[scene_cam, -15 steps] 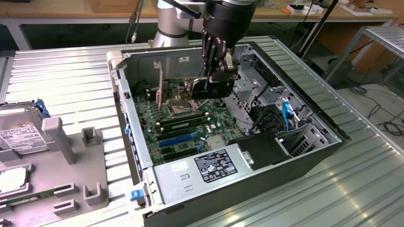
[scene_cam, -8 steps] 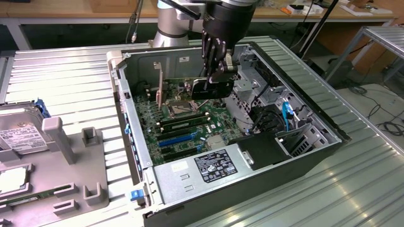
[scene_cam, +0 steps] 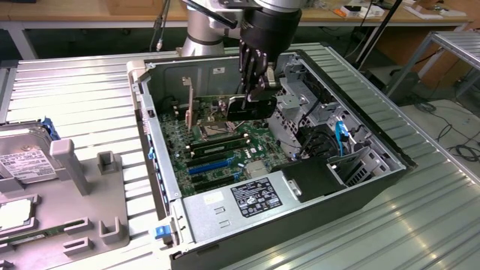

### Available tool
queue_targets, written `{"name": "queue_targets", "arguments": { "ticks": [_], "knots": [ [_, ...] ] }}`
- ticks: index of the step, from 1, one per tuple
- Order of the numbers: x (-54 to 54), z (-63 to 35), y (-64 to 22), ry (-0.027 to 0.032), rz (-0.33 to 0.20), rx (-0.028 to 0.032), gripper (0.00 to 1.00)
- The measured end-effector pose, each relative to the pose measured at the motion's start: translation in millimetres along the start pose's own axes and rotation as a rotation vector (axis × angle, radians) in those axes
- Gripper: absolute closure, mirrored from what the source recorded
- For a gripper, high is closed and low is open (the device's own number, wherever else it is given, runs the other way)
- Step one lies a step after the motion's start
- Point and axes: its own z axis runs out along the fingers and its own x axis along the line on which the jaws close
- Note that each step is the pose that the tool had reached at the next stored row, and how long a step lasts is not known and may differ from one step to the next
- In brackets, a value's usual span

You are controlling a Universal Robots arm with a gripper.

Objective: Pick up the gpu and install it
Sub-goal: 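Insert the gpu into the slot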

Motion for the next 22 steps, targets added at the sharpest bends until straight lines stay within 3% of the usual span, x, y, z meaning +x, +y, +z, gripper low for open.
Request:
{"name": "queue_targets", "arguments": {
  "ticks": [5, 8, 11, 15, 22],
  "knots": [
    [0.4, 1.5, 0.0, -0.0002, -0.003, 0.0, 0.73],
    [0.5, 4.6, 0.1, 0.0007, -0.084, -0.0015, 0.73],
    [0.7, 6.8, 0.2, 0.0025, -0.108, -0.0016, 0.73],
    [2.7, 19.6, 2.4, 0.0028, -0.108, -0.0017, 0.73],
    [18.6, 46.3, 16.2, 0.0028, -0.108, -0.0017, 0.73]
  ]
}}
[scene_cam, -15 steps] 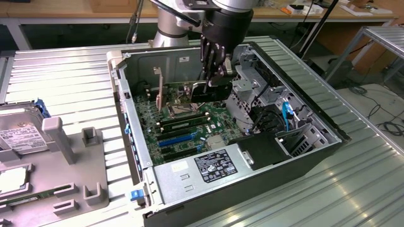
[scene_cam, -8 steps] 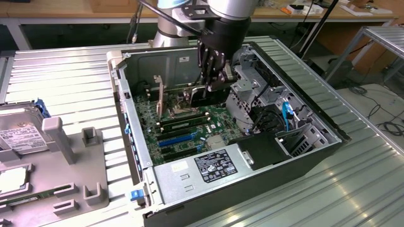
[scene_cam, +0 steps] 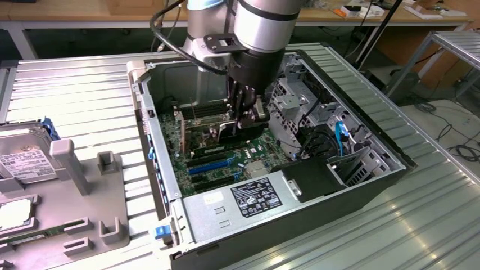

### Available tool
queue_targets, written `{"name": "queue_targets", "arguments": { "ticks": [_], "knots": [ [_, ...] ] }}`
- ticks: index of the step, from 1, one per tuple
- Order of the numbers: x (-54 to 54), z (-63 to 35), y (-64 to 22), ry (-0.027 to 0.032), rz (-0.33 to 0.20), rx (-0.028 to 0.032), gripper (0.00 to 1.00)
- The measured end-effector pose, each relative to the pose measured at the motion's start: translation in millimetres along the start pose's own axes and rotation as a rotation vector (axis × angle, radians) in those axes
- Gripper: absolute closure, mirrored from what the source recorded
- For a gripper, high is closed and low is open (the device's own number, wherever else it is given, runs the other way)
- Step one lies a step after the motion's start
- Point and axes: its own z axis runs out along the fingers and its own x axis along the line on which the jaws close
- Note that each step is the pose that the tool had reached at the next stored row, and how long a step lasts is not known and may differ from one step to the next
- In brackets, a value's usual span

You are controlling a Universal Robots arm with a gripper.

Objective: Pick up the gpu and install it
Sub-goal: 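Insert the gpu into the slot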

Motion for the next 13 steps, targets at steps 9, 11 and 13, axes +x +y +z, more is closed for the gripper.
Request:
{"name": "queue_targets", "arguments": {
  "ticks": [9, 11, 13],
  "knots": [
    [8.6, 18.8, 15.9, 0.0, 0.0, 0.0, 0.73],
    [8.4, 21.4, 21.5, 0.0, 0.0, 0.0003, 0.73],
    [8.0, 21.9, 22.6, 0.0002, 0.0, 0.0002, 0.73]
  ]
}}
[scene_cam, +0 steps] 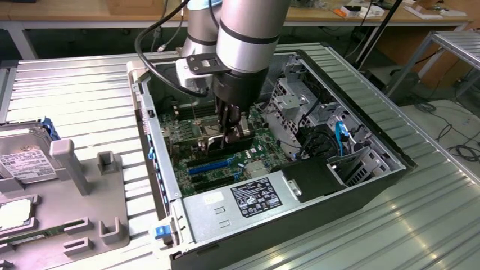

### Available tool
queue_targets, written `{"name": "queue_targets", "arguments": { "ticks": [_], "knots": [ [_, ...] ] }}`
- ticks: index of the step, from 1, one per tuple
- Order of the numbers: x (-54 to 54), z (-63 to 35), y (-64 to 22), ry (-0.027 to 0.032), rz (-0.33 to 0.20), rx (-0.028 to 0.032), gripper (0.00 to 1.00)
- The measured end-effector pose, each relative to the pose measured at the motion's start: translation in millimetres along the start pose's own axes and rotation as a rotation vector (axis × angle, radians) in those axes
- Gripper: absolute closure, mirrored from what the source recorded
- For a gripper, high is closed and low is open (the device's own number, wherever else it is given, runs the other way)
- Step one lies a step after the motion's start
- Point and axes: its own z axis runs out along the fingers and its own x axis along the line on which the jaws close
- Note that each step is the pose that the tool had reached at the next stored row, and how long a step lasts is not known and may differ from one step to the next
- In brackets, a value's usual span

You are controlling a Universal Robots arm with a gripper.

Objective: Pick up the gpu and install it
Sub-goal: 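Insert the gpu into the slot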

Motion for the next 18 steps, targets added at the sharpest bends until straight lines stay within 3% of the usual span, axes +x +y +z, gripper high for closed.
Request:
{"name": "queue_targets", "arguments": {
  "ticks": [7, 10, 16, 18],
  "knots": [
    [-2.4, 0.3, -1.9, -0.0002, 0.0, 0.0, 0.73],
    [-2.3, 4.1, 2.3, -0.0002, -0.001, 0.0001, 0.73],
    [-6.7, 6.7, 2.6, 0.0002, 0.0, 0.0001, 0.73],
    [-6.6, 13.1, 2.5, 0.0003, 0.0, 0.0001, 0.73]
  ]
}}
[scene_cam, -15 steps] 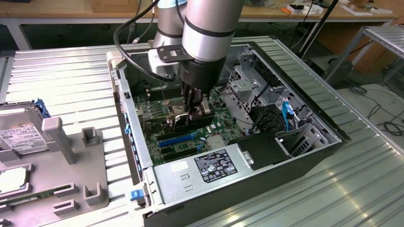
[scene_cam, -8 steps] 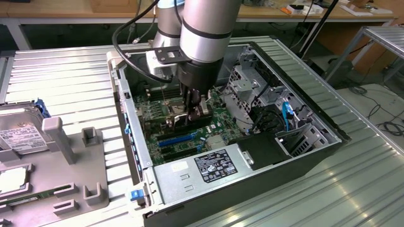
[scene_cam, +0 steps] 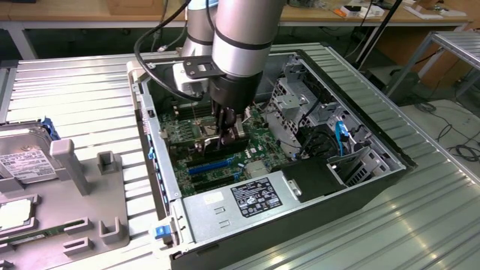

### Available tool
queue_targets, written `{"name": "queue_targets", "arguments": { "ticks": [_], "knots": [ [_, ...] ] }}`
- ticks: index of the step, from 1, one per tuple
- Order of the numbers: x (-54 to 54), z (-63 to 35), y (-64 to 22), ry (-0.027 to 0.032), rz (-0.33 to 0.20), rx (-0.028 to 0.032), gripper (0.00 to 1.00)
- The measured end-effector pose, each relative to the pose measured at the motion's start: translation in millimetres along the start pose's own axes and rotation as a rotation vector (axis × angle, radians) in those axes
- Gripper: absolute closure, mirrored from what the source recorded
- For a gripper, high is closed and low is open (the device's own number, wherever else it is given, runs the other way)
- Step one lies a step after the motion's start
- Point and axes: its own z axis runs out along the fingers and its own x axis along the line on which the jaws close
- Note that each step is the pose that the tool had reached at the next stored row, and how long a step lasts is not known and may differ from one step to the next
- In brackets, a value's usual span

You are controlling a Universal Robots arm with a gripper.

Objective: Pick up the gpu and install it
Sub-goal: 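Insert the gpu into the slot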

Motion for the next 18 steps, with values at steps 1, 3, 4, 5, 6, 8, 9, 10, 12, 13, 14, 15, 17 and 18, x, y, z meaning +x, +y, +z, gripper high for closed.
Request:
{"name": "queue_targets", "arguments": {
  "ticks": [1, 3, 4, 5, 6, 8, 9, 10, 12, 13, 14, 15, 17, 18],
  "knots": [
    [0.1, 3.1, 0.0, 0.0005, 0.0, -0.0002, 0.73],
    [0.2, 10.9, -0.1, 0.0, 0.0, 0.0, 0.73],
    [0.2, 11.9, -0.1, 0.0007, 0.0, 0.0, 0.73],
    [0.2, 11.9, -0.1, 0.0012, 0.0, 0.0, 0.73],
    [0.1, 12.1, -0.3, 0.0012, -0.002, 0.0, 0.73],
    [-0.2, 12.7, -0.7, 0.0011, -0.018, 0.0013, 0.73],
    [-0.4, 13.0, -1.0, 0.0011, -0.032, 0.0028, 0.73],
    [-0.6, 13.2, -1.5, 0.0013, -0.044, 0.0038, 0.73],
    [-0.7, 13.2, -1.6, 0.0013, -0.05, 0.0042, 0.73],
    [-1.1, 13.4, -2.0, 0.0013, -0.05, 0.0041, 0.73],
    [-1.5, 13.6, -2.7, 0.0014, -0.049, 0.0041, 0.73],
    [-2.0, 13.8, -3.4, 0.0015, -0.05, 0.0041, 0.73],
    [-2.4, 14.0, -4.0, 0.0016, -0.05, 0.0041, 0.73],
    [-2.5, 14.0, -4.0, 0.0016, -0.05, 0.0041, 0.73]
  ]
}}
